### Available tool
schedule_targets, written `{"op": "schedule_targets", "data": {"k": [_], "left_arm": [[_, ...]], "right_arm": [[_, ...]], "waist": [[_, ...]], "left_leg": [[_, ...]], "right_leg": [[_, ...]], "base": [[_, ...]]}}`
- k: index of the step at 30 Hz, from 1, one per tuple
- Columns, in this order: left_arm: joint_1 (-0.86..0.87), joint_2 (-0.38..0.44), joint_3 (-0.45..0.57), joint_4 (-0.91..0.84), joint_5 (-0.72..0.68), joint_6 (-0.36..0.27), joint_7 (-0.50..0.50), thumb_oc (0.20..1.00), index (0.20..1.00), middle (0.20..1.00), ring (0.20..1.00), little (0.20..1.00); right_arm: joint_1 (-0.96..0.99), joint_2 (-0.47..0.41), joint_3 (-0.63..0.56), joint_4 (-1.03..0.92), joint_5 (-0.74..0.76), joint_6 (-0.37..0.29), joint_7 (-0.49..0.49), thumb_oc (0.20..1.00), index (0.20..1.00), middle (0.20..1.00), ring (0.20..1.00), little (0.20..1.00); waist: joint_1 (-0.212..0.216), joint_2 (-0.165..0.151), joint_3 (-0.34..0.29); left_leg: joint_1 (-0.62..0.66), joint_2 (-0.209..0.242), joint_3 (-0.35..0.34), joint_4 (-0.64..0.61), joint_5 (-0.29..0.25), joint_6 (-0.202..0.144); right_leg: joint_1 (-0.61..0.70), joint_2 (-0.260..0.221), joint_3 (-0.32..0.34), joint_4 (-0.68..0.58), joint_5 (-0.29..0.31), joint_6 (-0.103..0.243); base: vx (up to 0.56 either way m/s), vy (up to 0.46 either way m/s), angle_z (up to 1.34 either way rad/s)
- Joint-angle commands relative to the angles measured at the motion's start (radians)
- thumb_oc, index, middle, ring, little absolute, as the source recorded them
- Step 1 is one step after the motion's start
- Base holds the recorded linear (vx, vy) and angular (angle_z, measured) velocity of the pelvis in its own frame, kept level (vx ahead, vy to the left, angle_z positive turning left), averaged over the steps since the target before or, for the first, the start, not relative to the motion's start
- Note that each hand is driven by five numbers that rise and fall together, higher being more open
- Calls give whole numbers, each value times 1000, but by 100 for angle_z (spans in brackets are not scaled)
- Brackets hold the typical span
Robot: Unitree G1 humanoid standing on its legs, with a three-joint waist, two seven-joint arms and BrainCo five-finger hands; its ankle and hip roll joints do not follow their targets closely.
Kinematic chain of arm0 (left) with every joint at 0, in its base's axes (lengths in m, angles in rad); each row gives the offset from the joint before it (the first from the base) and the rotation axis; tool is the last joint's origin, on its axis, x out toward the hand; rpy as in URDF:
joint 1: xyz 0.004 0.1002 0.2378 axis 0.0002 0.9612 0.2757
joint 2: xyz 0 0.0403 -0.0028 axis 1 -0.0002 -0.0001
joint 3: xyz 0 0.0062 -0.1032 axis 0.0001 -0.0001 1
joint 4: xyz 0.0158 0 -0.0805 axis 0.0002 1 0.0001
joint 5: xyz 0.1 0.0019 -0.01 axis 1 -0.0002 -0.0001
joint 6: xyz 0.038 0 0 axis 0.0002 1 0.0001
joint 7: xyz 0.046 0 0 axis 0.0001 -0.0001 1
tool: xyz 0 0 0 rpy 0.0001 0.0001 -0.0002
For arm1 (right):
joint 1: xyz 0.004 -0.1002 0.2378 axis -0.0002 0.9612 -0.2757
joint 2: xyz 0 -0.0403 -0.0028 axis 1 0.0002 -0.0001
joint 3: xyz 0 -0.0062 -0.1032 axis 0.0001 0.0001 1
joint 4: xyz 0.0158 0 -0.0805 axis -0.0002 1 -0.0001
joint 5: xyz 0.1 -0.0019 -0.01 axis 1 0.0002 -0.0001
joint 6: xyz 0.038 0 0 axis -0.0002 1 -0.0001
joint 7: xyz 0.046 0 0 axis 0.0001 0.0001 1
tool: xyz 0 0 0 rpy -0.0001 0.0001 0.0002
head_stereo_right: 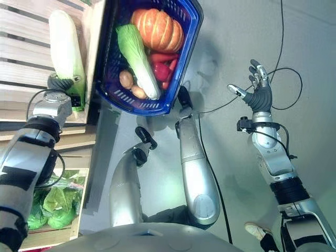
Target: Pick up fruits and vegetables into the basket
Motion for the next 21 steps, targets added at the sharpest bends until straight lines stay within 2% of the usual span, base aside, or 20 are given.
{"op": "schedule_targets", "data": {"k": [1, 4, 7, 8, 11, 14, 18, 21], "left_arm": [[131, 19, 72, -30, 17, -81, -14, 200, 200, 200, 200, 200], [187, 19, 87, -89, 61, -123, -11, 200, 200, 200, 200, 200], [330, 12, 115, -241, 138, -211, 14, 200, 200, 200, 200, 200], [341, 12, 119, -258, 146, -220, 19, 200, 200, 200, 200, 200], [431, 0, 140, -347, 207, -287, 41, 200, 200, 200, 200, 200], [520, -15, 144, -437, 307, -350, 72, 200, 200, 200, 200, 200], [603, -16, 137, -571, 394, -370, 40, 200, 200, 200, 200, 200], [640, -17, 126, -652, 461, -373, -4, 200, 200, 200, 200, 200]], "right_arm": [[76, 35, -53, -103, 0, -30, 82, 1000, 1000, 1000, 1000, 1000], [94, 43, -60, -124, 38, -13, 152, 1000, 1000, 1000, 1000, 1000], [125, 73, -65, -161, 122, 16, 275, 1000, 1000, 1000, 1000, 1000], [124, 75, -66, -166, 131, 20, 287, 1000, 1000, 1000, 1000, 1000], [123, 95, -64, -181, 197, 58, 365, 1000, 1000, 1000, 1000, 1000], [135, 121, -57, -197, 228, 82, 419, 1000, 1000, 1000, 1000, 1000], [138, 149, -44, -228, 306, 162, 492, 1000, 1000, 1000, 1000, 1000], [123, 177, -15, -233, 362, 226, 499, 1000, 1000, 1000, 1000, 1000]], "waist": [[20, -32, -26], [34, -30, -26], [74, -30, -26], [76, -34, -26], [108, -33, -31], [140, -30, -79], [179, -28, -151], [208, -21, -199]], "left_leg": [[4, -21, 15, -23, 12, 47], [63, -30, 4, -56, 24, 45], [174, -45, -22, -122, 44, 41], [173, -47, -14, -140, 78, 47], [259, -55, -31, -195, 94, 45], [324, -67, -50, -259, 110, 44], [414, -79, -75, -334, 123, 44], [470, -83, -92, -387, 134, 46]], "right_leg": [[104, -19, -19, -7, -123, 53], [166, -25, -28, -27, -125, 56], [297, -34, -52, -74, -127, 61], [300, -37, -57, -95, -95, 54], [399, -43, -73, -134, -97, 60], [478, -49, -88, -181, -100, 66], [597, -58, -110, -253, -100, 76], [668, -60, -122, -303, -90, 83]], "base": [[-3, -9, 7], [-3, -32, 8], [-40, -84, 9], [-90, -87, 15], [-16, -71, 19], [58, -73, 16], [108, -78, 16], [114, -68, 13]]}}
